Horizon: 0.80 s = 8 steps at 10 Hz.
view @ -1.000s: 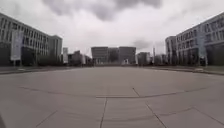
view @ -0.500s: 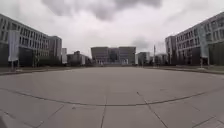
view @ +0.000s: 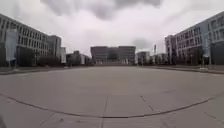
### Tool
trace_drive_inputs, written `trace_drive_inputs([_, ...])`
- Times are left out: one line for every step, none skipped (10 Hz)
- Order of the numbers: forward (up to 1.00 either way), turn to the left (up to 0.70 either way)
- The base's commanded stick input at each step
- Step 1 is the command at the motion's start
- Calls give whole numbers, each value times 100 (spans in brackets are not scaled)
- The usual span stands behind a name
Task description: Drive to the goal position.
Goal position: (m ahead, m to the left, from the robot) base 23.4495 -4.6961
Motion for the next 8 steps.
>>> trace_drive_inputs([70,1])
trace_drive_inputs([70,1])
trace_drive_inputs([70,1])
trace_drive_inputs([70,1])
trace_drive_inputs([70,1])
trace_drive_inputs([70,1])
trace_drive_inputs([70,1])
trace_drive_inputs([70,1])
